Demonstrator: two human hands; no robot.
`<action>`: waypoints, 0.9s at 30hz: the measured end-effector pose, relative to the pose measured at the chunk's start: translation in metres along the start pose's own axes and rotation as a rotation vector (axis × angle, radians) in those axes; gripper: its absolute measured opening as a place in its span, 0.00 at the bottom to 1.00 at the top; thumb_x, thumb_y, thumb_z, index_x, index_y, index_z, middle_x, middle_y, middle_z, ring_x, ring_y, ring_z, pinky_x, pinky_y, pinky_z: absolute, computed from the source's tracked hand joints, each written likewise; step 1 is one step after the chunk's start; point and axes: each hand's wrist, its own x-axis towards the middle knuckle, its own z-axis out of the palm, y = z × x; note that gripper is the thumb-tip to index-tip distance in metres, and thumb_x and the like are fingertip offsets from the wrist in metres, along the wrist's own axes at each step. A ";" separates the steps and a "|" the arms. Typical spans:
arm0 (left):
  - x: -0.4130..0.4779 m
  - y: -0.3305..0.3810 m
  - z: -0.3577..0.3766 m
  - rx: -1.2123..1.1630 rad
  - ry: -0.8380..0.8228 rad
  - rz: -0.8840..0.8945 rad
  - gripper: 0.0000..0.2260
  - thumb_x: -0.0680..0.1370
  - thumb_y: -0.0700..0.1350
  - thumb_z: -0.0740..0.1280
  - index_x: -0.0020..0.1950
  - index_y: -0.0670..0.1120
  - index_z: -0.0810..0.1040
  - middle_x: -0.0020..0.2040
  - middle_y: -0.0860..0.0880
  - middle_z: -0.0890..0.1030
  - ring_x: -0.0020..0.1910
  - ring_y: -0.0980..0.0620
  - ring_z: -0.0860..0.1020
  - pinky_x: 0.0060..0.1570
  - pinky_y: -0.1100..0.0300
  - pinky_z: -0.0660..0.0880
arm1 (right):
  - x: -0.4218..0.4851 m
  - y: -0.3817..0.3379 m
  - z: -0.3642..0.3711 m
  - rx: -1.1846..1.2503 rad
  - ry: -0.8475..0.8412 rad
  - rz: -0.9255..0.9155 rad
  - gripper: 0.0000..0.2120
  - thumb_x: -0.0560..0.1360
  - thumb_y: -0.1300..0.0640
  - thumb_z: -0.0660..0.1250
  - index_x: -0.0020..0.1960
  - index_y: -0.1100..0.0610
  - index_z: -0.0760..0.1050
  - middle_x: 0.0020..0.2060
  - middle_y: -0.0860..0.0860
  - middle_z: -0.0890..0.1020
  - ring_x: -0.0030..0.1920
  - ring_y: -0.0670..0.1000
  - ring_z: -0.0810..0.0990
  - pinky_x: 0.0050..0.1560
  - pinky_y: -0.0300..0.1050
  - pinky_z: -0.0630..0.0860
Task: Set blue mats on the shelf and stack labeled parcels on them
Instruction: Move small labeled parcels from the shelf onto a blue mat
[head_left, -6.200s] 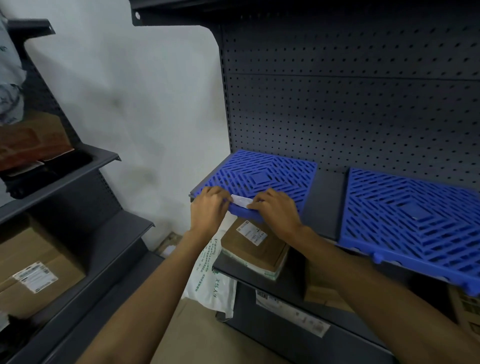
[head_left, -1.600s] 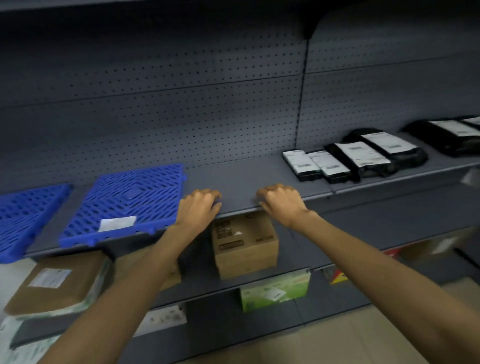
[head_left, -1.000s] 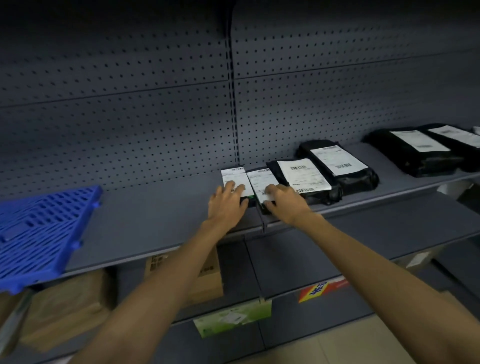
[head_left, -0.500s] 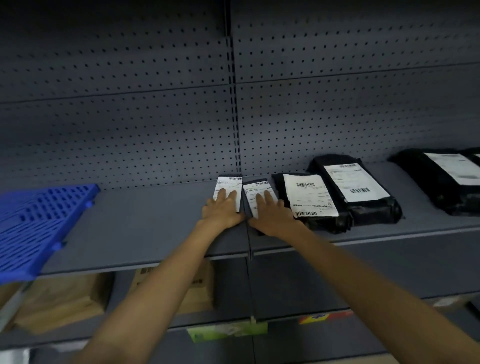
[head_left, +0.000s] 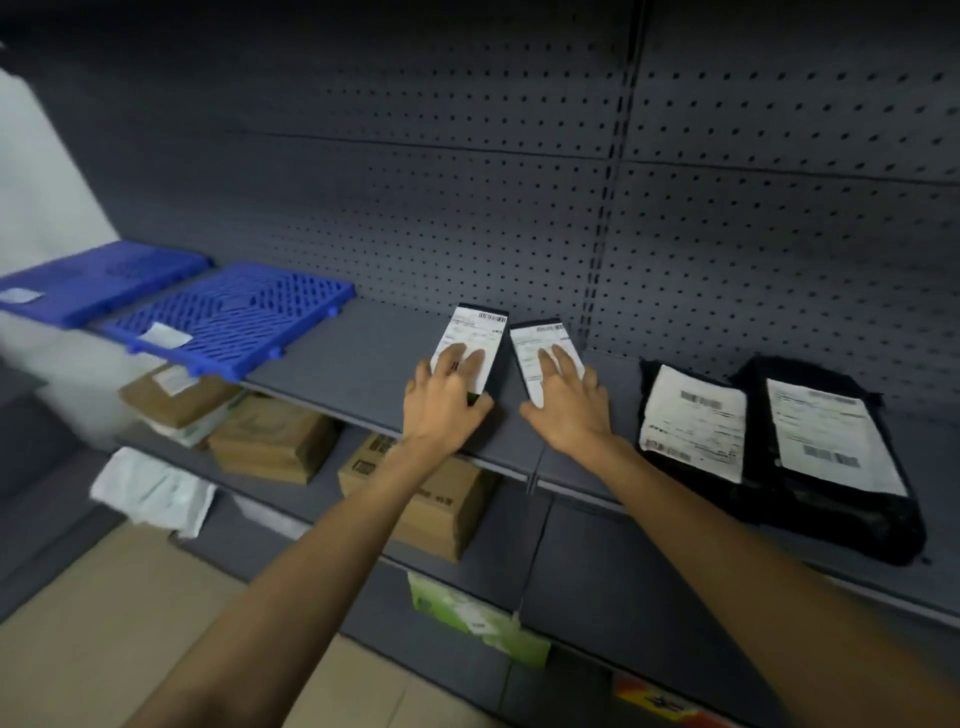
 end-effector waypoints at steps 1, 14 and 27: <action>-0.006 -0.010 -0.009 -0.001 0.041 -0.027 0.27 0.76 0.56 0.64 0.75 0.55 0.65 0.76 0.51 0.64 0.69 0.39 0.67 0.61 0.43 0.73 | 0.002 -0.010 -0.001 0.013 0.014 -0.037 0.39 0.76 0.43 0.64 0.80 0.52 0.50 0.80 0.48 0.50 0.74 0.64 0.56 0.70 0.61 0.61; -0.124 -0.213 -0.121 0.116 0.298 -0.479 0.27 0.75 0.57 0.64 0.73 0.56 0.68 0.74 0.52 0.68 0.67 0.42 0.70 0.58 0.46 0.74 | -0.003 -0.256 0.042 0.143 -0.100 -0.637 0.39 0.73 0.44 0.66 0.79 0.50 0.54 0.78 0.46 0.56 0.73 0.59 0.60 0.70 0.60 0.64; -0.138 -0.483 -0.219 0.165 0.337 -0.640 0.26 0.76 0.58 0.64 0.73 0.56 0.68 0.73 0.52 0.67 0.69 0.44 0.69 0.58 0.46 0.73 | 0.043 -0.539 0.100 0.120 -0.064 -0.863 0.33 0.77 0.42 0.61 0.78 0.51 0.56 0.78 0.47 0.57 0.75 0.61 0.58 0.69 0.61 0.63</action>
